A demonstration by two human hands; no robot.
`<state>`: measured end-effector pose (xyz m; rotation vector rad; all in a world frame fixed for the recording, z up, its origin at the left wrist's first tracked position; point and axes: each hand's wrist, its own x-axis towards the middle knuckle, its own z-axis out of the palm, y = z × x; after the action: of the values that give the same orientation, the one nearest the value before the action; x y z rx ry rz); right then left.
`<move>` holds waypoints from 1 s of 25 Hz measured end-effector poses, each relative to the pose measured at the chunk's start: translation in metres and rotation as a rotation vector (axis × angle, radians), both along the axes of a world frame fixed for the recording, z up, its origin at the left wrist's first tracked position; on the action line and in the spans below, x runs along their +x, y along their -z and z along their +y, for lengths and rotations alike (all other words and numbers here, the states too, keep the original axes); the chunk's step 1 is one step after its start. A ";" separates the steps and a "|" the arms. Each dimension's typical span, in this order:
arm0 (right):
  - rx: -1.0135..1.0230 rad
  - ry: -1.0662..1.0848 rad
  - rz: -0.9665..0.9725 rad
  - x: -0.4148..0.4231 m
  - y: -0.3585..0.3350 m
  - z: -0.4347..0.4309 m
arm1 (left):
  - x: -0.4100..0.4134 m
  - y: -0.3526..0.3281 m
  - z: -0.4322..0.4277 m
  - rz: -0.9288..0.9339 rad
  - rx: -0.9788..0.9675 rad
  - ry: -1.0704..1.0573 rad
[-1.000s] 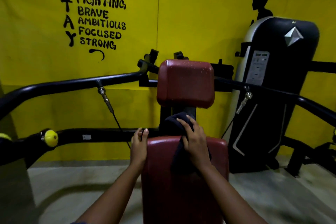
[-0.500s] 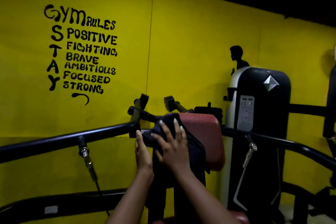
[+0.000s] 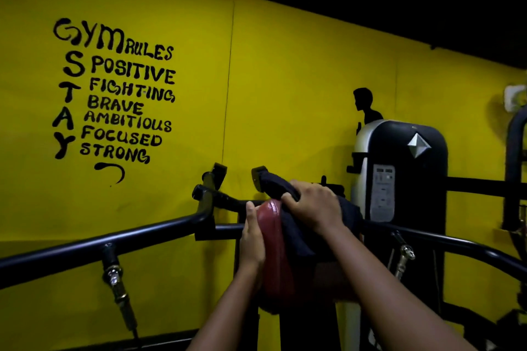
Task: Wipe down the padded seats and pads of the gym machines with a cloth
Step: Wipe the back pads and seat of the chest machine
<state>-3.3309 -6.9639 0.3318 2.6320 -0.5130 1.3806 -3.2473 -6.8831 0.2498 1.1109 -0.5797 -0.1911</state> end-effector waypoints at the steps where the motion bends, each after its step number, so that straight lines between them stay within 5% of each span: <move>1: -0.050 0.034 -0.027 -0.001 0.009 0.005 | -0.007 -0.001 0.000 -0.016 0.024 -0.016; 7: -0.254 -0.060 -0.042 0.004 0.031 0.003 | -0.036 -0.011 0.007 -0.066 0.116 -0.318; 14: -0.043 0.048 -0.014 -0.022 0.018 -0.034 | -0.026 -0.003 -0.003 -0.245 0.234 -0.437; 20: -0.206 -0.061 -0.030 0.003 0.029 0.001 | -0.035 -0.003 0.003 -0.222 0.307 -0.493; 25: 0.026 0.076 -0.029 -0.022 0.016 -0.054 | -0.032 0.002 0.000 -0.292 0.323 -0.526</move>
<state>-3.3534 -7.0174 0.3157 2.5871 -0.6322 1.4013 -3.2793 -6.8831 0.2479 1.5820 -0.5035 0.3511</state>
